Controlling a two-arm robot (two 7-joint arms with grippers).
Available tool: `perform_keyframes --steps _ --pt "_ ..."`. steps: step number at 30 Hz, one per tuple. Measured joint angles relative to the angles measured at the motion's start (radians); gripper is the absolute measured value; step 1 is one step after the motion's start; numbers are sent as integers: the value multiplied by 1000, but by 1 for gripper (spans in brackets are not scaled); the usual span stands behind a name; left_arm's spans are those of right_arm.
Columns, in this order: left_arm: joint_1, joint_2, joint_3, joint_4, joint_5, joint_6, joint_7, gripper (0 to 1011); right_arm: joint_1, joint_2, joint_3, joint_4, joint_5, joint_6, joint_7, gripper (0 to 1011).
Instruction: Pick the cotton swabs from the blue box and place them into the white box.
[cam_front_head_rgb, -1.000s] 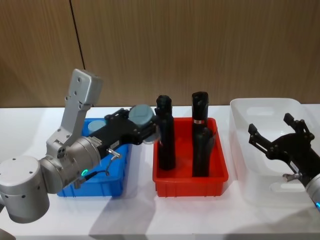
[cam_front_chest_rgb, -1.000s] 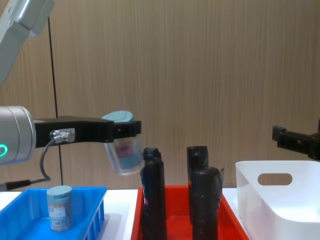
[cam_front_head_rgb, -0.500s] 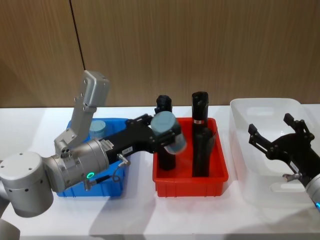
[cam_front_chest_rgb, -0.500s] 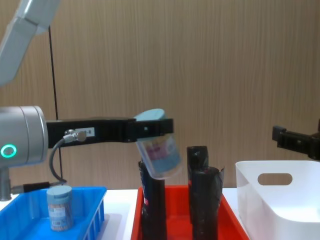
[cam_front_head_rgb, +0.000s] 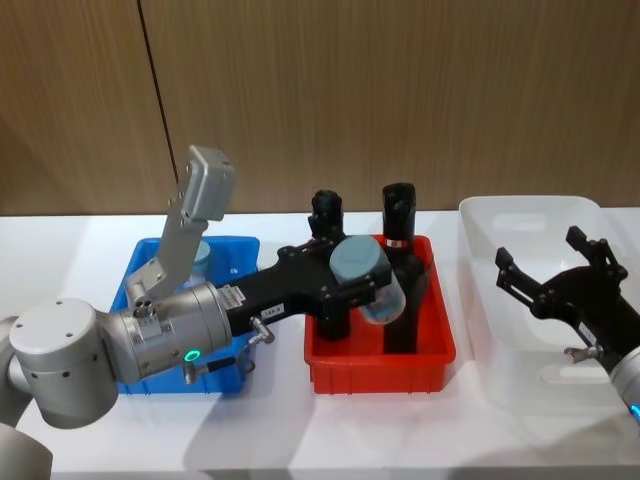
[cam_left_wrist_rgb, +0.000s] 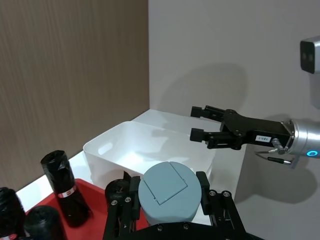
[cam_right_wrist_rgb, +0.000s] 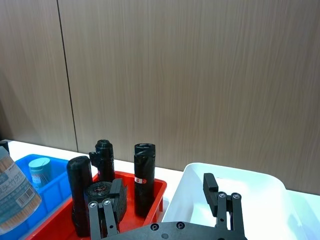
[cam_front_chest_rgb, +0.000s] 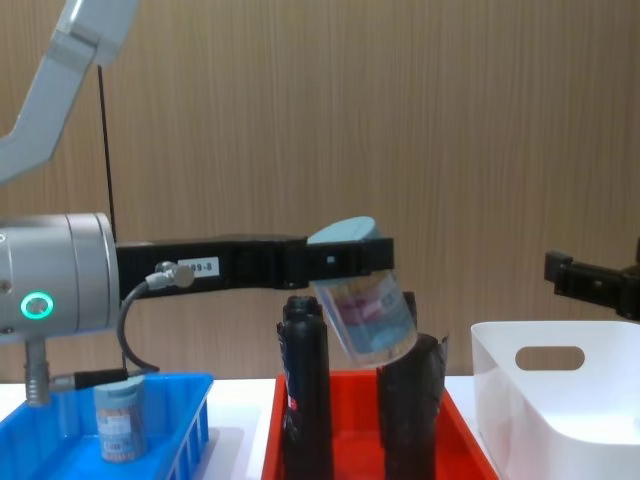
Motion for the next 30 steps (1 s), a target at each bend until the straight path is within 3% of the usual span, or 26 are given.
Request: perform_keyframes --steps 16,24,30 --pt "-7 -2 11 8 -4 -14 -39 669 0 0 1 0 0 1 7 1002" --pt "-8 -3 12 10 -5 -17 -45 668 8 9 3 0 3 23 59 1002" --pt "-8 -3 13 10 -5 -18 -49 668 23 24 7 0 9 61 138 1002"
